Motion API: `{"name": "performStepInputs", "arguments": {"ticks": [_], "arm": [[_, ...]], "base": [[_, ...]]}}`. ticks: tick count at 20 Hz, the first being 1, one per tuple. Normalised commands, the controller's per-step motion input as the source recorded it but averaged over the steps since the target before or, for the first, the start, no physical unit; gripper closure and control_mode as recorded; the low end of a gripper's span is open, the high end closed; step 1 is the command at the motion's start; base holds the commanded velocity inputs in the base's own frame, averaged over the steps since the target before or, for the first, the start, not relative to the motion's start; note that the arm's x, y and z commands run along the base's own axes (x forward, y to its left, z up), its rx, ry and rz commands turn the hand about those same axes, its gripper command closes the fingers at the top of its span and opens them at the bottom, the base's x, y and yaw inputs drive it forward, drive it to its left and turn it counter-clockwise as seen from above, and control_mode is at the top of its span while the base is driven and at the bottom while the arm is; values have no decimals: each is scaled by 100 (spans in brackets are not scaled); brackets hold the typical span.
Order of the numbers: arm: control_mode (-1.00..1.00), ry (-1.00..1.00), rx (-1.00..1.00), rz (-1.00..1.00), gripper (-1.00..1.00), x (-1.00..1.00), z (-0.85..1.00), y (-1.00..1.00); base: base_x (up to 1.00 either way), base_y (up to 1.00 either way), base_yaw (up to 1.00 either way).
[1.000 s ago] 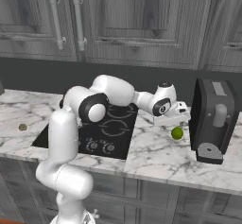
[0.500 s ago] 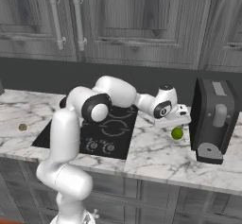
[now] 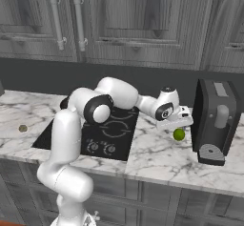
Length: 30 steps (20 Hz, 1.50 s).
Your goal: Put the lime and garlic in the pan. Then turn on the rear left burner and set the heat to medium.
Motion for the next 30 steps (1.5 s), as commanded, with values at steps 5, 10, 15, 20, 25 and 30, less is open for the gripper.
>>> {"name": "performStepInputs", "arguments": {"ticks": [5, 10, 15, 20, 25, 30], "arm": [[-100, -4, 0, 0, -100, 0, -11, -3], [-100, -6, 0, 0, -100, -5, -10, -4], [-100, -9, 0, 0, -100, -8, -9, -5], [-100, -6, 0, 0, -100, -13, -1, -6], [-100, 0, -1, 0, -100, -3, 12, 0], [-100, 3, -2, 0, -100, 0, 13, 0]], "base": [[0, 0, 0], [0, 0, 0], [0, 0, 0], [0, 0, 0], [0, 0, 0], [0, 0, 0]]}}
